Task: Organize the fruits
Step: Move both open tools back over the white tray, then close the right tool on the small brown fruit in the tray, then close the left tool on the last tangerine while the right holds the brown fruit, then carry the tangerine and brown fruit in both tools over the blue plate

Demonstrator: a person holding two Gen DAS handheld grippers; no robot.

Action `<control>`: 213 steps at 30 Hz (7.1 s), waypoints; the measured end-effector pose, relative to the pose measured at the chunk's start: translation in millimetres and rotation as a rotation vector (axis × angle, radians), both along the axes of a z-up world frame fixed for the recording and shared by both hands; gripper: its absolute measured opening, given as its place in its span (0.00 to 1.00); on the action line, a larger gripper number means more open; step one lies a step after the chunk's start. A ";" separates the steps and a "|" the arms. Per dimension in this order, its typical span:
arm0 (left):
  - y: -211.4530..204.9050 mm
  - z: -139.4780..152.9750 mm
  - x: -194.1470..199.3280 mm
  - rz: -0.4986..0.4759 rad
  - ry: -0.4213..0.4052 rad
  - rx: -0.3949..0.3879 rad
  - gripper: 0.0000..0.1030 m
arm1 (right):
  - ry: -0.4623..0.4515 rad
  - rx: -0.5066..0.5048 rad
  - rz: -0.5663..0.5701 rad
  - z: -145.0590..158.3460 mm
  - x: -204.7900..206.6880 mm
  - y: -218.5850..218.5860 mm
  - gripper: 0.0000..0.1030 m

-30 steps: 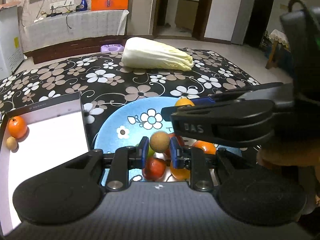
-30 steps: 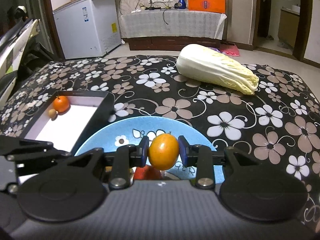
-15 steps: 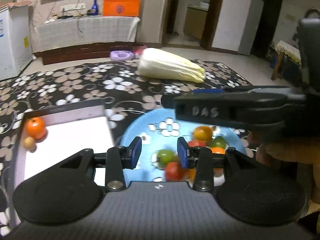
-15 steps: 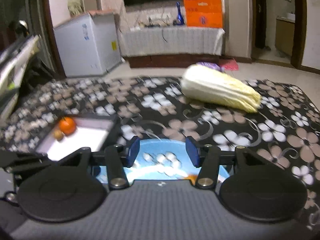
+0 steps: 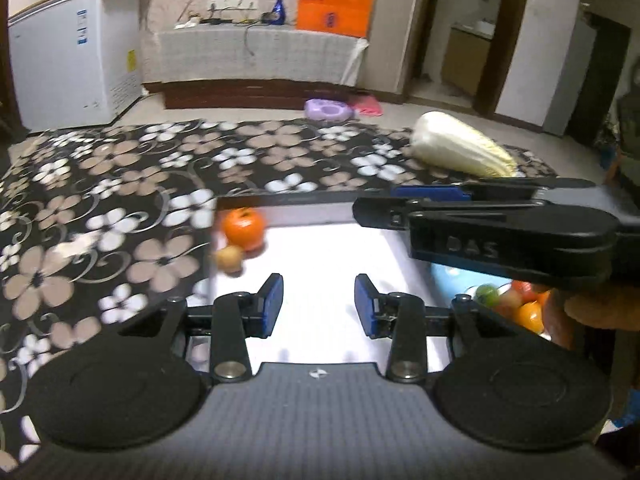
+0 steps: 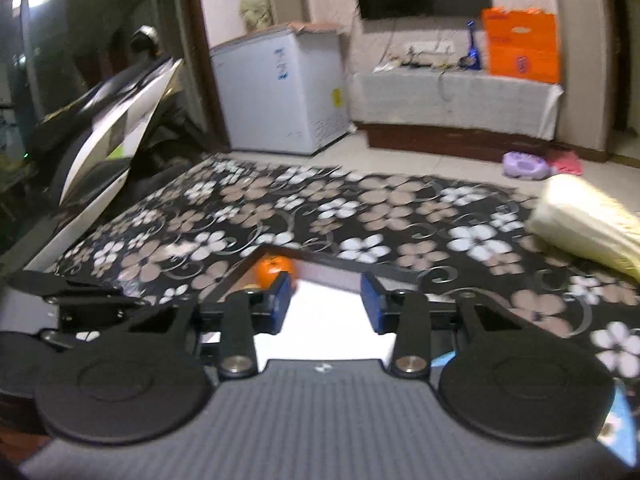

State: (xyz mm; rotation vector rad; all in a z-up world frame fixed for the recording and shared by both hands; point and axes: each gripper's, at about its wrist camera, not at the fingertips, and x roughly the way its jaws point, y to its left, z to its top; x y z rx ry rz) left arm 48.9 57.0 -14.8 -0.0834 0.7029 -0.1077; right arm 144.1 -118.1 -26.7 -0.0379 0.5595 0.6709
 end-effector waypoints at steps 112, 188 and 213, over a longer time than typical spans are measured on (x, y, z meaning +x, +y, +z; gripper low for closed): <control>-42.9 -56.0 114.3 0.136 0.005 0.374 0.61 | 0.057 -0.066 0.004 11.7 5.3 -24.3 0.24; -38.3 -11.3 85.1 0.017 0.011 0.214 0.42 | 0.040 -0.056 0.049 20.7 -12.4 -32.4 0.24; -154.2 -11.1 72.5 -0.229 -0.005 0.105 0.42 | 0.095 -0.129 -0.102 6.5 -20.5 -144.9 0.24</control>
